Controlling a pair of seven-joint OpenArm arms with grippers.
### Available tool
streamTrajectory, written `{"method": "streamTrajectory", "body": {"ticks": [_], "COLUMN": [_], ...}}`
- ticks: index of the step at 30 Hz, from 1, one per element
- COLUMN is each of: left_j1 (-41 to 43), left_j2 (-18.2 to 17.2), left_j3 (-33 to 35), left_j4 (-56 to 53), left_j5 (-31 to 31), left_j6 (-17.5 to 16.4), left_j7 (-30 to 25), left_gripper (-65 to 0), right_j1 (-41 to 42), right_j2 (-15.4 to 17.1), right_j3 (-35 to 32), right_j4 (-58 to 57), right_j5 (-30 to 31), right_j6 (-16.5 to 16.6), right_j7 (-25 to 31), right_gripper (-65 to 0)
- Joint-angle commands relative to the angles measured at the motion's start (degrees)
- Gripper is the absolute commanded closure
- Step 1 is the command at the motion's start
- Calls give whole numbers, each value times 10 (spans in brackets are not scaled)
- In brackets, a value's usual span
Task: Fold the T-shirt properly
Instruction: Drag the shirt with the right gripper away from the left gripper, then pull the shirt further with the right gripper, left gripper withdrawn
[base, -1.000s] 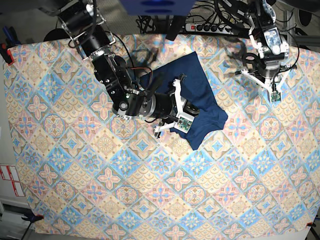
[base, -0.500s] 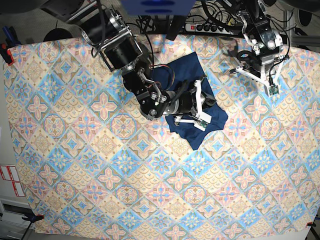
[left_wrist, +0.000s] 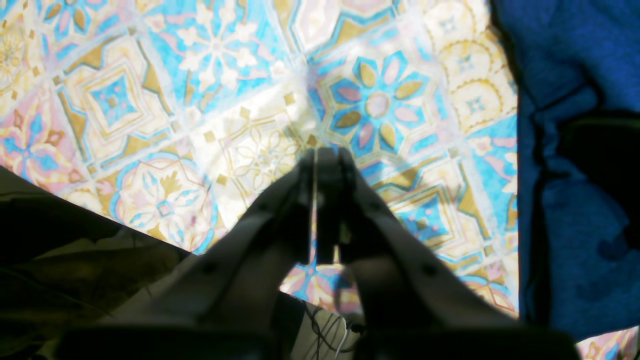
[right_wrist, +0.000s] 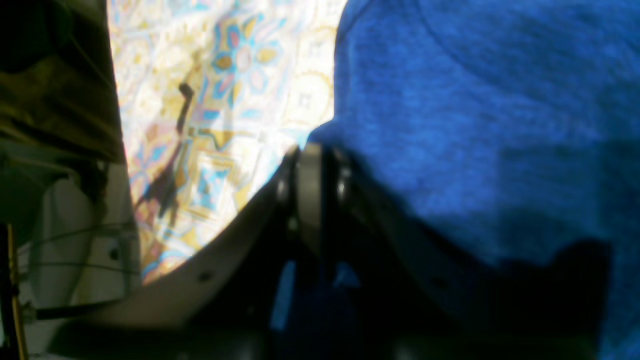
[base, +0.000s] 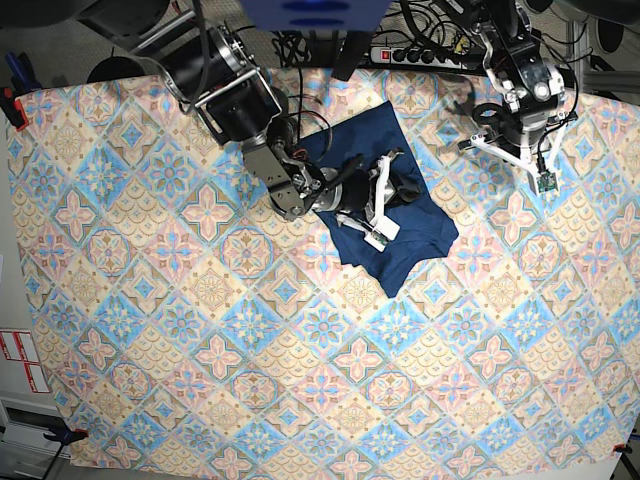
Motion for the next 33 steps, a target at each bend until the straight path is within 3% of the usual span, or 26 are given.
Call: {"method": "streamTrajectory", "body": {"ticks": [1,5,10,23,28,30,33], "left_j1": [-1,-1,1,0,-1,-1,-2], "left_j2": [-1,-1,-6,-6,-6,-6,-6], "left_j3": [0,0,-4,-3,-1,-1,0], "left_j4": [11,11,11,11,11,11,11], "left_j5": [-2,-7,-57,-61,-61,-61,-61], "left_j6": [1,1,1,1,1,1,1], "left_j7": [-8,-8,-6,-7,-8,-8,-8], "left_gripper": [0,0,0,0,0,0,0], "right_j1": [9,14,14,25,28,27,26], "right_j2": [-4,19,59,168,176,173,167], "right_j3": [1,33,86,99,162,176,178], "right_j4": [3,4,6,8,8,8,20], "right_j5": [-9,-9,-9,-6,-6,-6,-6], "right_j6": [-14,-16,-15,-13,-7,10,10], "right_j7": [-11,-14,-15,-12,-26,-46,-58], "right_gripper": [-38,-38,-38,-38,-38,-38,-38]}}
